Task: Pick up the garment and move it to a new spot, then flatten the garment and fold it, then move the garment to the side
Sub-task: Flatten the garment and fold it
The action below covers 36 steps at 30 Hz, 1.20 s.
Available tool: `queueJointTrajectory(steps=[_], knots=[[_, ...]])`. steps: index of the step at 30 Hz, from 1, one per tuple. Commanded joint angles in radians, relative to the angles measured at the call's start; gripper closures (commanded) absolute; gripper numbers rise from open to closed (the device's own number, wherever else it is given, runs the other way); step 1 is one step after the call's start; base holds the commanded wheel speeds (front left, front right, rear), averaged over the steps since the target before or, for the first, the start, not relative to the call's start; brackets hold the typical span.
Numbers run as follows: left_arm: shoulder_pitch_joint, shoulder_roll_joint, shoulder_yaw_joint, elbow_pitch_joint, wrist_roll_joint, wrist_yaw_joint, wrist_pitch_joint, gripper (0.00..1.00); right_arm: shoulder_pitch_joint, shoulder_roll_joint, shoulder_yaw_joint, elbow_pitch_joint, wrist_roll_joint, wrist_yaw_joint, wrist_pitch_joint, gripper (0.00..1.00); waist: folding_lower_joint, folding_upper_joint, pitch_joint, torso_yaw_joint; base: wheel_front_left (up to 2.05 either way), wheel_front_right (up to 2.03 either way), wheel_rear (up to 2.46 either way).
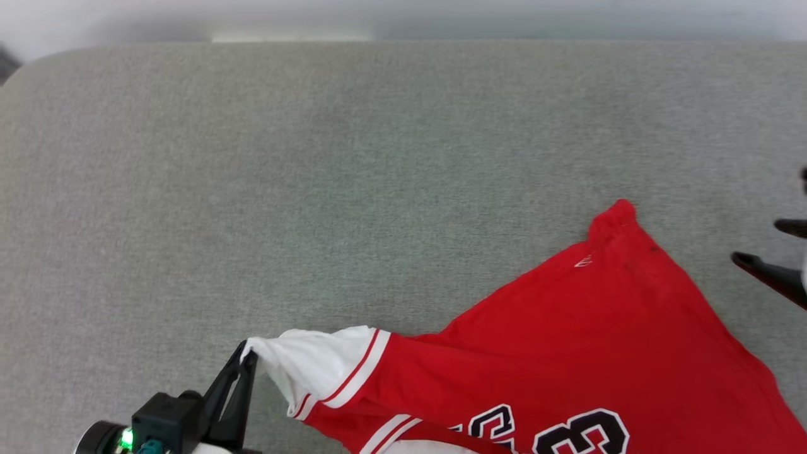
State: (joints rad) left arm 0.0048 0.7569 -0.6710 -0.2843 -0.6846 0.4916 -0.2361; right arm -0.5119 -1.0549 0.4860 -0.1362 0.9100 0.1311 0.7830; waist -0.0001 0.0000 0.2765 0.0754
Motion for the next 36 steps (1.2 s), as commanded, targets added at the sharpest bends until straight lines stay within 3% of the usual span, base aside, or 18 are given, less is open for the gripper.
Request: queueJointTrajectory(steps=[1, 7, 10, 16, 20, 21, 22, 23, 36], knots=[[-0.036, -0.011, -0.009, 0.009, 0.014, -0.013, 0.005, 1.00, -0.074, 0.047, 0.045, 0.014, -0.034, -0.001, 0.057, 0.00, 0.0001, 0.0000, 0.035, 0.033, 0.00, 0.00, 0.00], [-0.101, -0.048, -0.033, 0.033, 0.038, -0.040, 0.011, 1.00, -0.281, 0.180, 0.205, 0.149, -0.111, -0.001, 0.169, 0.00, 0.0001, 0.0000, 0.093, 0.080, 0.00, 0.00, 0.00], [-0.122, -0.065, -0.040, 0.043, 0.043, -0.048, 0.009, 1.00, -0.350, 0.224, 0.264, 0.228, -0.120, -0.001, 0.164, 0.00, 0.0001, 0.0000, 0.118, 0.095, 0.00, 0.00, 0.00], [-0.163, -0.093, -0.053, 0.067, 0.054, -0.069, 0.005, 1.00, -0.423, 0.276, 0.378, 0.371, -0.126, -0.001, 0.129, 0.00, 0.0001, 0.0000, 0.159, 0.121, 0.00, 0.00, 0.00], [-0.180, -0.106, -0.060, 0.088, 0.058, -0.079, 0.002, 1.00, -0.387, 0.289, 0.499, 0.433, -0.102, 0.000, 0.118, 0.00, 0.0001, 0.0000, 0.165, 0.128, 0.00, 0.00, 0.00], [-0.180, -0.111, -0.063, 0.095, 0.058, -0.083, 0.002, 1.00, -0.379, 0.288, 0.518, 0.442, -0.093, 0.001, 0.109, 0.15, 0.0001, 0.0000, 0.164, 0.128, 0.00, 0.00, 0.00], [-0.180, -0.115, -0.065, 0.101, 0.057, -0.085, 0.001, 1.00, -0.380, 0.290, 0.532, 0.445, -0.094, 0.001, 0.087, 0.79, 0.0001, 0.0000, 0.161, 0.125, 0.00, 0.00, 0.00], [-0.180, -0.118, -0.065, 0.105, 0.056, -0.085, 0.001, 1.00, -0.387, 0.289, 0.544, 0.446, -0.091, 0.001, 0.067, 1.00, 0.0001, 0.0000, 0.156, 0.122, 0.00, 0.00, 0.00], [-0.247, -0.057, -0.033, 0.124, 0.075, -0.103, 0.020, 1.00, -0.504, 0.225, 0.515, 0.378, -0.052, -0.001, -0.297, 1.00, 0.0001, 0.0000, -0.007, 0.054, 0.00, 0.00, 0.00]])
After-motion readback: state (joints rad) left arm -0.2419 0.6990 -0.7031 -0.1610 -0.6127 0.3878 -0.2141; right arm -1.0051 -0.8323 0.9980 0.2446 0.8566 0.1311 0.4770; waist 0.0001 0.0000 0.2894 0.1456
